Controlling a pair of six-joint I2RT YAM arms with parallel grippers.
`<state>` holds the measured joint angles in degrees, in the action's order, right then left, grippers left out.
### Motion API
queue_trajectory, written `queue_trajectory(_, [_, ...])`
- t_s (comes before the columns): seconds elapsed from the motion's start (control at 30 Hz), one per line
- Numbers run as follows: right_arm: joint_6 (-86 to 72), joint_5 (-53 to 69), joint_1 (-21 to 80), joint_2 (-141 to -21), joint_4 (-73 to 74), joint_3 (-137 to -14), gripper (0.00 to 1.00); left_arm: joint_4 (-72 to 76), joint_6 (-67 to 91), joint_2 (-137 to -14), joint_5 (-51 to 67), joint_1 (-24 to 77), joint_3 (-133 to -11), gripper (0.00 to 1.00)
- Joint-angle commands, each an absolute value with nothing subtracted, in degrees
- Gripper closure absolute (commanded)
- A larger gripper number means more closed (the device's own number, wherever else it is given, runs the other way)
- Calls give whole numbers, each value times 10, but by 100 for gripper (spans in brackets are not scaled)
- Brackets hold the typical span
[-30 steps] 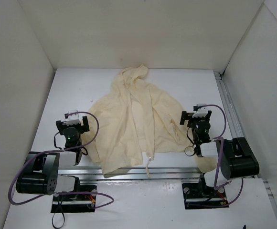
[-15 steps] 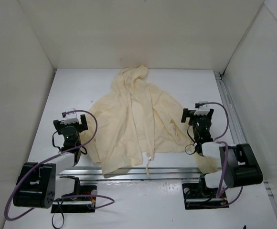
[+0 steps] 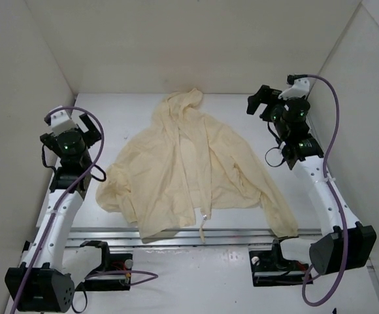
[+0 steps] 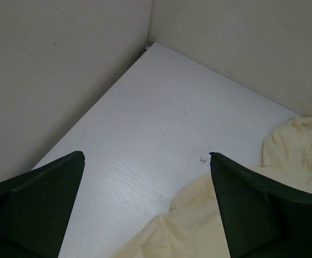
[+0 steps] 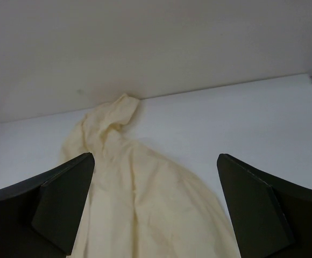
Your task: Zip up the jacket
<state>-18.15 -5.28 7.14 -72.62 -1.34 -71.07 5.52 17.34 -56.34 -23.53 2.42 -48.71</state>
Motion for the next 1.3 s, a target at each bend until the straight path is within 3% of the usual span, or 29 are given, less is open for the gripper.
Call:
queue_trajectory(0.0, [-263,103,48,-716,106,-717,2,-130,210,-574,-192,14,-558,0])
queue_trajectory(0.1, [-233,122,68,-703,114,-712,14,-197,204,-579,-104,14,-610,0])
queue_trajectory(0.17, [-217,96,105,-692,138,-705,15,-241,201,-586,-23,14,-623,1])
queue_trajectory(0.23, [-192,71,133,-695,196,-711,22,-264,202,-595,16,52,-628,7])
queue_trajectory(0.33, [-179,38,224,-701,254,-692,33,-303,227,-603,38,123,-621,9])
queue_trajectory(0.53, [-222,33,298,-651,265,-573,46,-293,331,-602,66,267,-557,12])
queue_trajectory(0.57, [-230,33,306,-643,267,-564,52,-286,344,-602,55,285,-550,13])
queue_trajectory(0.9, [-290,21,409,-654,270,-489,58,-217,496,-642,-18,450,-488,18])
queue_trajectory(1.27, [-287,24,432,-722,253,-464,64,-198,566,-695,-22,489,-468,24])
